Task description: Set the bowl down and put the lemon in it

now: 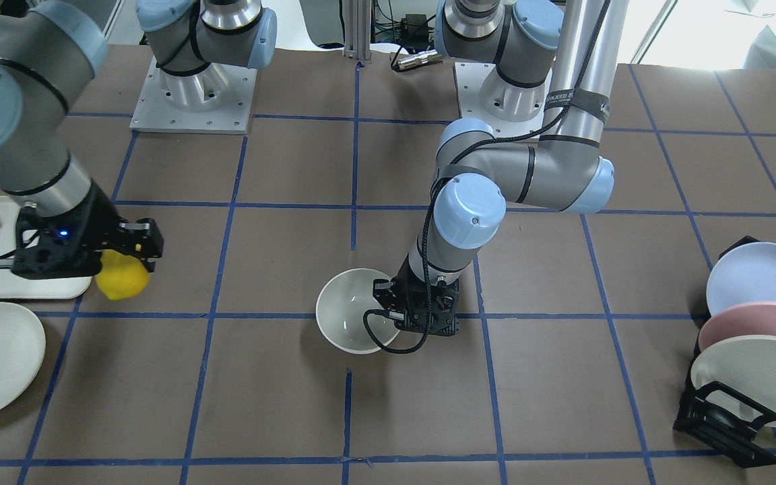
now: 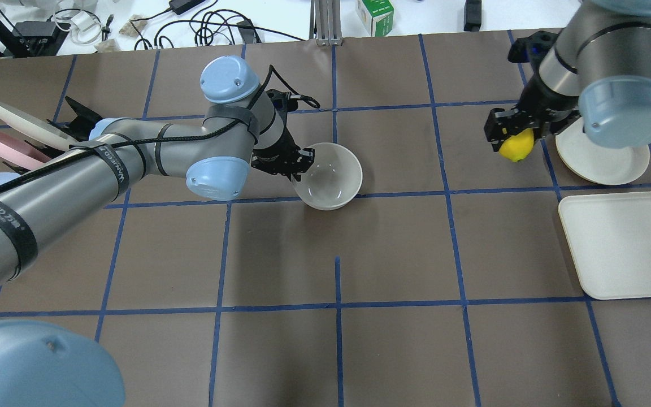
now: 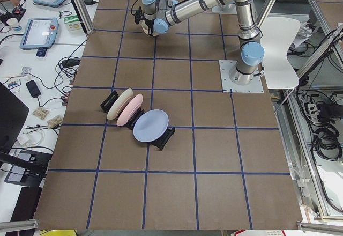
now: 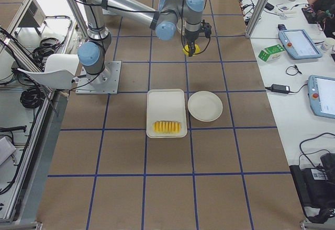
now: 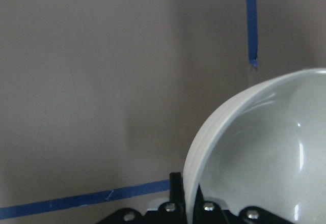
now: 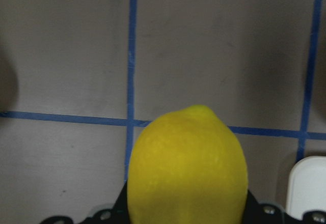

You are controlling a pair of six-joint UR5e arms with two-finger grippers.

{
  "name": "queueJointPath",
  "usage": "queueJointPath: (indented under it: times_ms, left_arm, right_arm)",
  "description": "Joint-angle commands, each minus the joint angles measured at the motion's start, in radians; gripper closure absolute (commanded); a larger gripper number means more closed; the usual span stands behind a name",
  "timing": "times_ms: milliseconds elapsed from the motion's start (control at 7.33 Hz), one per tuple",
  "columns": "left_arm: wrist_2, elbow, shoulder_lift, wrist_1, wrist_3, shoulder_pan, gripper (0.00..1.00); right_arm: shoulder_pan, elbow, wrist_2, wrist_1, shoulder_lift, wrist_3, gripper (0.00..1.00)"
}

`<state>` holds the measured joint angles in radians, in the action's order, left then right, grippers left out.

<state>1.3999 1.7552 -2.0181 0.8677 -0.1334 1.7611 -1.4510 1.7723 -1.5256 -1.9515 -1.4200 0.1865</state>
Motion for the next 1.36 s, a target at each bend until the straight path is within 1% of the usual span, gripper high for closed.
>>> queueJointPath:
  times_ms: [0, 136, 273, 409, 545, 682, 818, 955, 1091, 1227]
  left_arm:
    - [0.005, -0.014, 0.034, 0.019, -0.012, -0.011, 0.00]
    - [0.020, -0.037, 0.089, 0.096, 0.017, -0.029, 0.00]
    - [0.074, -0.074, 0.154, 0.217, 0.100, -0.069, 0.00]
    - [0.126, -0.082, 0.217, 0.326, 0.247, -0.107, 0.00]
    - [0.140, -0.083, 0.267, 0.396, 0.305, -0.144, 0.00]
    - [0.139, -0.076, 0.315, 0.404, 0.364, -0.169, 0.00]
    - [0.142, -0.072, 0.365, 0.430, 0.382, -0.189, 0.00]
    - [0.177, -0.074, 0.398, 0.448, 0.382, -0.208, 0.00]
    - [0.206, -0.079, 0.427, 0.499, 0.383, -0.228, 0.00]
    - [0.194, -0.083, 0.432, 0.511, 0.371, -0.233, 0.00]
  right_arm:
    - [-0.113, -0.002, 0.004, -0.007, 0.013, -0.125, 0.79]
    - [-0.129, -0.002, 0.011, -0.006, 0.015, -0.178, 0.79]
    - [-0.159, -0.002, 0.012, -0.012, 0.015, -0.223, 0.79]
    - [-0.205, -0.004, 0.012, -0.017, 0.029, -0.289, 0.79]
    - [-0.263, -0.019, 0.013, -0.089, 0.073, -0.367, 0.79]
    - [-0.343, -0.062, 0.010, -0.101, 0.117, -0.465, 0.79]
    - [-0.426, -0.118, 0.012, -0.107, 0.172, -0.554, 0.79]
    - [-0.504, -0.172, -0.008, -0.125, 0.228, -0.605, 0.79]
    - [-0.518, -0.189, -0.004, -0.125, 0.259, -0.610, 0.78]
    - [-0.525, -0.189, -0.010, -0.133, 0.295, -0.593, 0.77]
